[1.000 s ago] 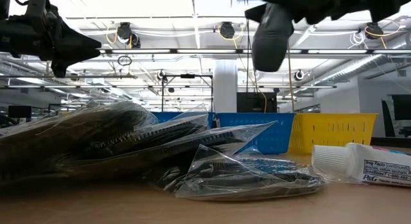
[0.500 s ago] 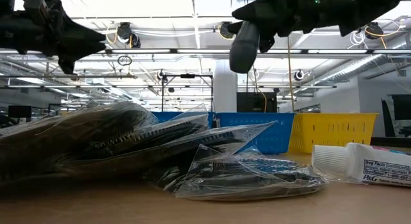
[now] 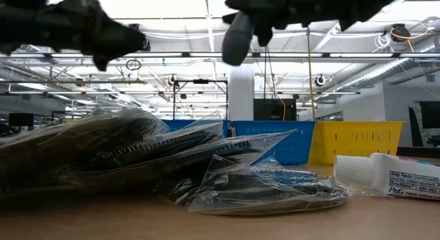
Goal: Pick & Place Travel size toiletries
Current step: Put the black deodorant into the left yellow basket
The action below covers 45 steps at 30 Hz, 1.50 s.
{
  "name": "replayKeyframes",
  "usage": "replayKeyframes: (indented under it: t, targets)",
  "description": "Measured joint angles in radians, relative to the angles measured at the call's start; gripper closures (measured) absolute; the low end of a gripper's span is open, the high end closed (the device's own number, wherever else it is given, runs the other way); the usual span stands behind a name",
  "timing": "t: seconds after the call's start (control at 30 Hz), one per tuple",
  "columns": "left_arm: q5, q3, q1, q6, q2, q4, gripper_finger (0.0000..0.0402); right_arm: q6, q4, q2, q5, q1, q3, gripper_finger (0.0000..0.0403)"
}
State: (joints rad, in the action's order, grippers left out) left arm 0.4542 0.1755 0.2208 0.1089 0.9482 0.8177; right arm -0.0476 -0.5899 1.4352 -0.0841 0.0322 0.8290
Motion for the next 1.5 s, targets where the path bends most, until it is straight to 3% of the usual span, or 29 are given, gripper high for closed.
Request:
replayKeyframes:
  t: [0.27, 0.47, 0.7, 0.93, 1.17, 1.5]
  targets:
    - [0.006, 0.228, -0.005, -0.103, 0.321, -0.004, 0.0278, 0.034, 0.065, 0.059, -0.001, 0.0, 0.087, 0.0236]
    - [-0.033, 0.385, -0.007, -0.104, 0.489, -0.038, 0.0224, 0.036, 0.071, 0.045, 0.0, -0.001, 0.09, 0.0236]
    - [-0.096, 0.532, -0.02, -0.06, 0.59, -0.178, 0.0137, 0.041, 0.102, 0.046, 0.001, -0.001, 0.091, 0.0236]
    - [-0.098, 0.568, -0.041, -0.039, 0.636, -0.168, 0.0094, 0.06, 0.087, 0.046, 0.001, -0.001, 0.091, 0.0236]
    - [-0.113, 0.609, -0.065, -0.005, 0.712, -0.164, 0.0089, 0.063, 0.081, 0.046, 0.001, -0.001, 0.091, 0.0236]
    - [-0.117, 0.615, -0.07, -0.009, 0.721, -0.16, 0.013, 0.064, 0.095, 0.046, 0.001, -0.001, 0.09, 0.0236]
